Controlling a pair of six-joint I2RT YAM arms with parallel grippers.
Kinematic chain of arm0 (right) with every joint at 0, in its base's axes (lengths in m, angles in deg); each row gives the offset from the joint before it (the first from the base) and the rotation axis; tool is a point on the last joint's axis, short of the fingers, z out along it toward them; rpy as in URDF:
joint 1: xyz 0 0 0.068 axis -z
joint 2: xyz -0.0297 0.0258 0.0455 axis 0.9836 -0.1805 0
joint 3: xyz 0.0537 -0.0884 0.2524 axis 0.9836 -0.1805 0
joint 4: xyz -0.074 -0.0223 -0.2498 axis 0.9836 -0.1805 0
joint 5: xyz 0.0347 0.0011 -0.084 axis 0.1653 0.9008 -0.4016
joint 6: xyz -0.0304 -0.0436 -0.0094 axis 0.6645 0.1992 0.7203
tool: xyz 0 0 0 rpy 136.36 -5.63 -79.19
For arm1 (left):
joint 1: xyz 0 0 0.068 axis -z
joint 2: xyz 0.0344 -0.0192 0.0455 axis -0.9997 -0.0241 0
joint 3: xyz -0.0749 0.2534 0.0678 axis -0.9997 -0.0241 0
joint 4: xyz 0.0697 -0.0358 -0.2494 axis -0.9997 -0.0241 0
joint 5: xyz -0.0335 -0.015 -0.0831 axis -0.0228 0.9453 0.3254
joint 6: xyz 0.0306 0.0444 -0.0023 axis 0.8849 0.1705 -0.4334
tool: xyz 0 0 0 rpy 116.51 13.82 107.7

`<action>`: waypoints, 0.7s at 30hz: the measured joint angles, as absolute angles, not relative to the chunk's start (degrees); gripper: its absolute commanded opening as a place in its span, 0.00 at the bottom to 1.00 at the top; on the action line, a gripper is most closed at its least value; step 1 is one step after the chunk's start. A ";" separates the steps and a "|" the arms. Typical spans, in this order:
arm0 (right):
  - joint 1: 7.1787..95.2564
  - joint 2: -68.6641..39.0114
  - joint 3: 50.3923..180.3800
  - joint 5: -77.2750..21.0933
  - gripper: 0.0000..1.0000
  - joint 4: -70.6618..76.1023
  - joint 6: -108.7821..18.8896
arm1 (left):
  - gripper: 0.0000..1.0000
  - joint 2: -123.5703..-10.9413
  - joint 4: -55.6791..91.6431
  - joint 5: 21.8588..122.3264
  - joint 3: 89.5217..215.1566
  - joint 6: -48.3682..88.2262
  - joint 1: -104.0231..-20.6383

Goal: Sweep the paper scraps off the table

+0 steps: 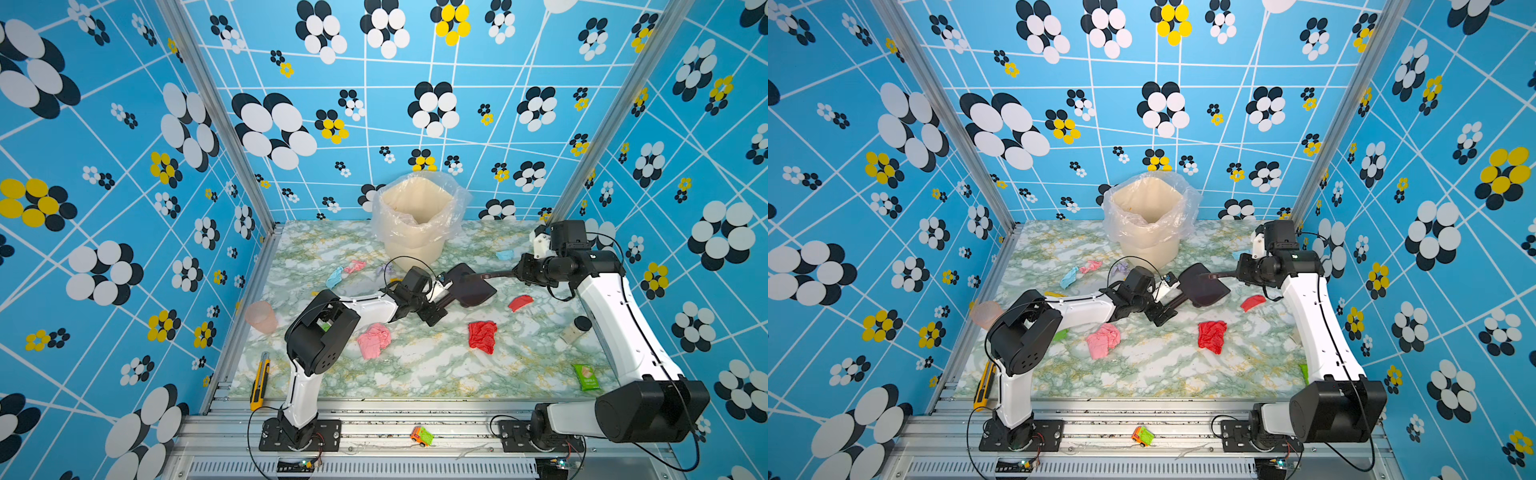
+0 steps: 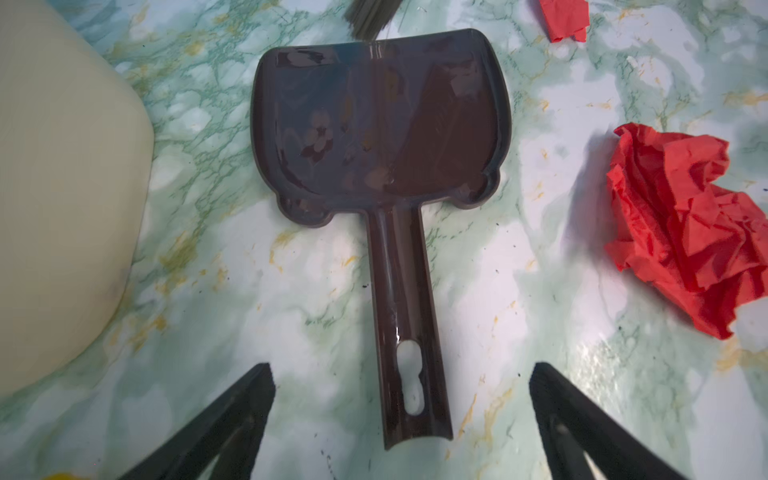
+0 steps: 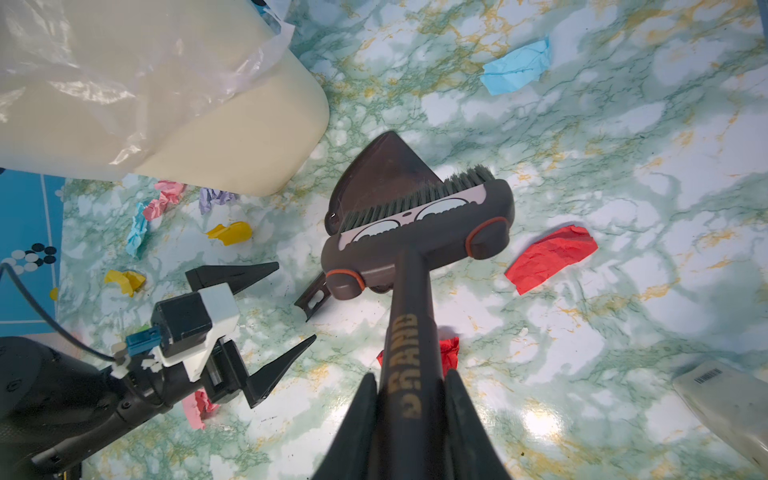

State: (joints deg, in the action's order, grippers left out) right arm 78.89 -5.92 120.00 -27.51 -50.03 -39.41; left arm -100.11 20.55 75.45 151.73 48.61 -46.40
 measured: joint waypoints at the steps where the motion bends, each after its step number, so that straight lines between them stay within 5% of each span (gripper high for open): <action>1: 78.96 -5.92 120.00 -27.36 0.00 -49.83 -39.56 | 0.99 -100.70 20.13 75.63 152.78 48.61 -46.40; 21: 82.89 -3.89 117.27 -24.67 0.00 -46.64 -40.92 | 0.99 -107.83 7.43 77.90 165.55 44.81 -46.67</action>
